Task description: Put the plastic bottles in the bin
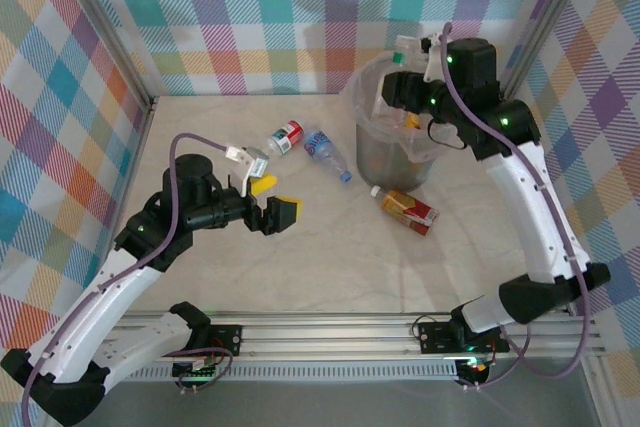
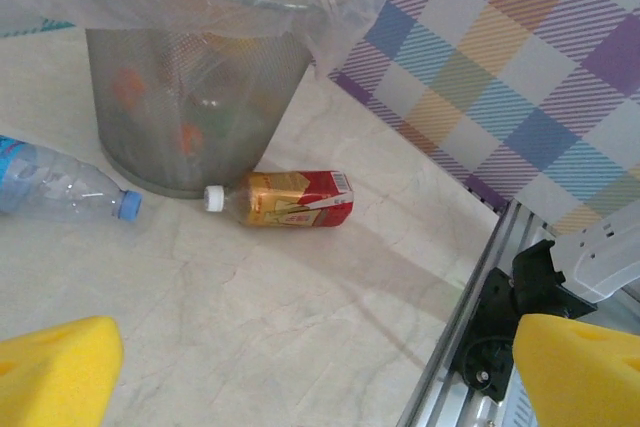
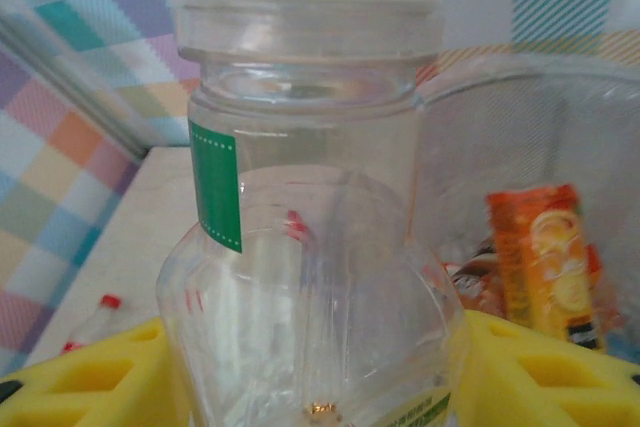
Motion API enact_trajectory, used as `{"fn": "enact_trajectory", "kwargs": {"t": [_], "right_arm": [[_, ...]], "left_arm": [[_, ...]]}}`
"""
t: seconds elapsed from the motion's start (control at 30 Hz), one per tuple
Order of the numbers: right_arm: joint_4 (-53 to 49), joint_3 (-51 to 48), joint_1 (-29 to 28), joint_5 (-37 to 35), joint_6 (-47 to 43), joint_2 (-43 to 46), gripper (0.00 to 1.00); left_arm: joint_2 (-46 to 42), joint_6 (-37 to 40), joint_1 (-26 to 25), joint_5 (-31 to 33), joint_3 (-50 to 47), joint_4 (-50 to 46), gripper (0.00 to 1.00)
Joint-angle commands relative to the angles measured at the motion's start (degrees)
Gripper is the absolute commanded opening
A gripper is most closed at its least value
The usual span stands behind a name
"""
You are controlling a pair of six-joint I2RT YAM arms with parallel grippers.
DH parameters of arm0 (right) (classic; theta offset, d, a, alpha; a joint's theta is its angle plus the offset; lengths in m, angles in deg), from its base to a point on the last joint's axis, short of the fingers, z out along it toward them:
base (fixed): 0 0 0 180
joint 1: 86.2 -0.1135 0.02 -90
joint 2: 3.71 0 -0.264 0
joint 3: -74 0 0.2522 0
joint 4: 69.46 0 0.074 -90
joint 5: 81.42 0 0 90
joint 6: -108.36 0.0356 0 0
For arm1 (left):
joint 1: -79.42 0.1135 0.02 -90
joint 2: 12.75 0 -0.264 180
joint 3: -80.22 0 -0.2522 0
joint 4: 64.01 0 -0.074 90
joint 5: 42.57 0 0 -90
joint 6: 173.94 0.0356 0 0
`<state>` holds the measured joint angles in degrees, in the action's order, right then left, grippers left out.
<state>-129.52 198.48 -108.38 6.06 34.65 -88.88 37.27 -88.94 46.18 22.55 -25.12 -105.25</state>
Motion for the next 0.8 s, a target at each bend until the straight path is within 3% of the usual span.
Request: {"fn": "enact_trajectory", "kwargs": {"t": [0.0, 0.17, 0.4, 0.77], "right_arm": [[-2.50, 6.10, 1.23, -5.93, -3.95, -4.41, 0.60], [-3.97, 13.63, 2.46, -8.82, -4.78, -12.55, 0.60], [-9.90, 24.01, 4.75, -3.76, -2.67, -23.84, 0.61], [-11.52, 23.40, 6.53, 7.59, 1.71, -29.38, 0.62]], "left_arm": [[-0.65, 1.15, 0.27, 1.99, -0.70, -1.87, 1.00], [-0.89, 1.04, 0.27, 2.91, -0.88, -2.96, 1.00], [-1.37, 1.43, 0.27, 4.75, -0.52, -4.98, 1.00], [-4.01, 2.44, 0.27, 8.08, -1.52, -6.49, 1.00]]}}
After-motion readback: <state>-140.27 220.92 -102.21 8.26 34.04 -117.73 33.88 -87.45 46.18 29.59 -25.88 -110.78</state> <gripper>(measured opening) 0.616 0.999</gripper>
